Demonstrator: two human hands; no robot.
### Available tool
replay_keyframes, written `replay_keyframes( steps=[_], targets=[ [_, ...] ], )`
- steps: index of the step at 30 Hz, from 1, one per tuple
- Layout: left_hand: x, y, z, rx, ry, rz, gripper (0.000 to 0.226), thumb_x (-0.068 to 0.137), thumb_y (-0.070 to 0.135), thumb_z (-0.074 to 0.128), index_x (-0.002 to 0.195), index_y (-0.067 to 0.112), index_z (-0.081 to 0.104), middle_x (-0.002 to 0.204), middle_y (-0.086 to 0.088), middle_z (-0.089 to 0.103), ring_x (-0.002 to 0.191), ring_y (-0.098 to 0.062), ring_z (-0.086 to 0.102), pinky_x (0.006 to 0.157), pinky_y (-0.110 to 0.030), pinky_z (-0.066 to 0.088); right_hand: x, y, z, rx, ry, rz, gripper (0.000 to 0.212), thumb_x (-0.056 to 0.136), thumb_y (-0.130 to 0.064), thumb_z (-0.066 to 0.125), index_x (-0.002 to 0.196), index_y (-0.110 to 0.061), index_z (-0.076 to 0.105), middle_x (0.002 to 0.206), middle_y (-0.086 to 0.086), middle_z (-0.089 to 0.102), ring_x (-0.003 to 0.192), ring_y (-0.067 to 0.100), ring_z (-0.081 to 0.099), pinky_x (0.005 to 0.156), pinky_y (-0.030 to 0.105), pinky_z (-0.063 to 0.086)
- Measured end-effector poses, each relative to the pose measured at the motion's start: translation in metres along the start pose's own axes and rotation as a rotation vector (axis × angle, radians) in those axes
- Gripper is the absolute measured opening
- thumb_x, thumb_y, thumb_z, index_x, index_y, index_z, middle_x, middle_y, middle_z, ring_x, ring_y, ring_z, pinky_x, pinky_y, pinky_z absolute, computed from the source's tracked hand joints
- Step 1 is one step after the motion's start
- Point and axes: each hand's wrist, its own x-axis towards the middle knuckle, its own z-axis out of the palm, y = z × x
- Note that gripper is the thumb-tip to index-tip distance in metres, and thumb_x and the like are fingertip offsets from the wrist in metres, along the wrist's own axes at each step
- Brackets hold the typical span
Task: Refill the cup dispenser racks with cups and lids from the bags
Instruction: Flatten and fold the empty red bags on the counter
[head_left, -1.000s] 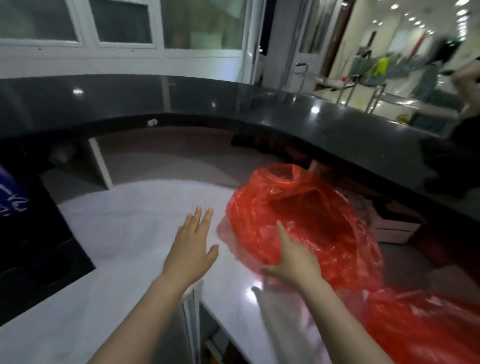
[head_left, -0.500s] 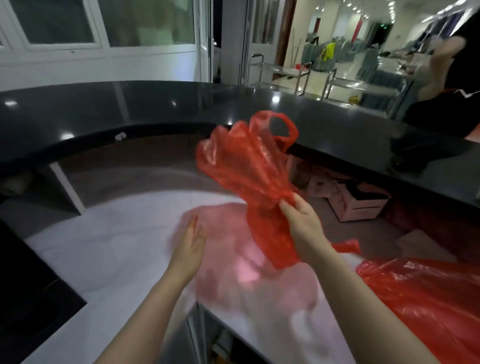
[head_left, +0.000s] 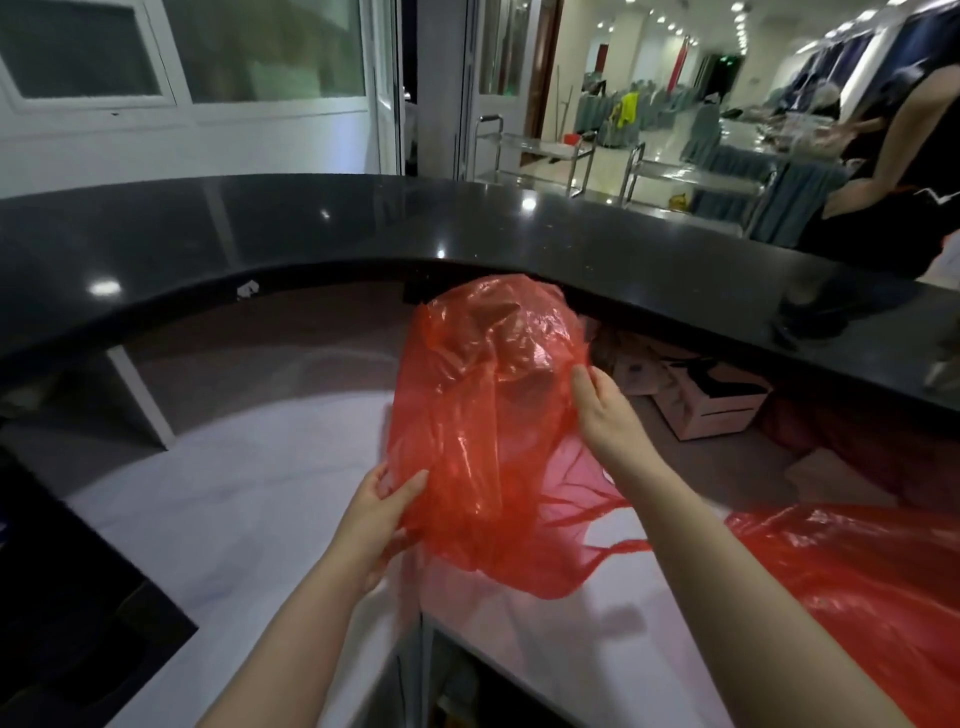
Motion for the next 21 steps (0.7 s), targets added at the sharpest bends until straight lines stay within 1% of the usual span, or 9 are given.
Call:
replay_keyframes(
  steps=[2,4,6,8,11,13,16,19,21],
  targets=[
    [-0.002,-0.003,-0.005,-0.051,0.001,-0.015,0.039,0.090,0.031,0.062,0.127,0.027,0.050,0.122,0.001,0.065,0.090,-0.016,0.069,0.060,-0.028,0.052,-0.013,0.019,-0.011,-0.138,-0.031,-0.034,0.068,0.086,-0.071,0.033,0.136,-0.027,0.047,0.109,-0.028,0.053,0.110,0.007,0.051,0.087,0.027,0.034],
    [-0.005,-0.007,-0.012,-0.020,-0.024,-0.012,0.051,0.089,0.034,0.062,0.136,0.027,0.044,0.131,0.001,0.058,0.101,-0.019,0.064,0.076,-0.035,0.049,-0.024,0.051,-0.024,-0.245,-0.041,0.053,0.069,0.088,-0.066,0.041,0.141,-0.022,0.045,0.133,-0.014,0.053,0.125,0.015,0.048,0.095,0.028,0.034],
    [-0.006,-0.010,-0.018,0.165,-0.009,0.047,0.055,0.087,0.033,0.066,0.137,0.029,0.045,0.135,0.005,0.052,0.110,-0.016,0.059,0.089,-0.036,0.049,-0.037,0.084,-0.032,-0.231,-0.029,0.189,0.054,0.095,-0.043,0.050,0.143,-0.018,0.044,0.145,-0.003,0.046,0.130,0.014,0.044,0.101,0.028,0.032],
    [-0.008,-0.014,-0.021,0.436,0.036,0.175,0.055,0.082,0.033,0.072,0.132,0.030,0.050,0.136,0.008,0.046,0.121,-0.014,0.050,0.095,-0.029,0.043,-0.052,0.107,-0.031,-0.153,-0.020,0.263,0.045,0.095,-0.016,0.049,0.140,-0.019,0.048,0.144,-0.002,0.048,0.123,0.009,0.047,0.098,0.024,0.033],
    [-0.016,-0.016,-0.014,0.752,0.084,0.384,0.059,0.077,0.049,0.072,0.131,0.035,0.050,0.147,0.007,0.035,0.139,-0.014,0.030,0.107,-0.027,0.027,-0.068,0.129,-0.021,-0.018,-0.009,0.335,0.058,0.085,0.004,0.047,0.137,-0.022,0.050,0.138,-0.001,0.052,0.111,0.009,0.055,0.075,0.018,0.047],
    [-0.022,-0.016,-0.007,0.876,0.061,0.460,0.076,0.070,0.073,0.059,0.136,0.039,0.044,0.155,0.007,0.026,0.143,-0.013,0.020,0.113,-0.036,0.022,-0.072,0.137,-0.017,-0.126,0.009,0.340,0.063,0.081,0.003,0.053,0.138,-0.023,0.048,0.135,0.002,0.054,0.109,0.015,0.058,0.067,0.017,0.048],
    [-0.029,-0.018,0.004,1.069,-0.088,0.566,0.092,0.063,0.085,0.049,0.143,0.054,0.017,0.154,0.019,0.008,0.143,-0.006,0.002,0.114,-0.040,0.007,-0.074,0.142,-0.012,-0.433,0.037,0.313,0.066,0.077,-0.009,0.066,0.140,-0.019,0.048,0.125,0.007,0.061,0.099,0.020,0.064,0.077,0.029,0.053],
    [-0.029,-0.028,0.017,1.332,-0.249,0.621,0.088,0.073,0.072,0.058,0.138,0.063,-0.001,0.156,0.014,-0.013,0.144,-0.012,-0.010,0.113,-0.039,-0.006,-0.075,0.142,-0.008,-0.585,0.070,0.261,0.041,0.076,-0.020,0.069,0.116,-0.023,0.069,0.107,0.009,0.063,0.102,0.027,0.062,0.083,0.032,0.050],
    [-0.028,-0.031,0.016,1.396,-0.210,0.592,0.072,0.083,0.054,0.062,0.141,0.058,0.020,0.160,0.006,-0.007,0.147,-0.019,-0.001,0.114,-0.039,-0.004,-0.079,0.140,-0.007,-0.689,0.122,0.291,0.025,0.078,-0.023,0.065,0.101,-0.029,0.075,0.099,0.004,0.059,0.099,0.025,0.059,0.079,0.031,0.048]
  ],
)
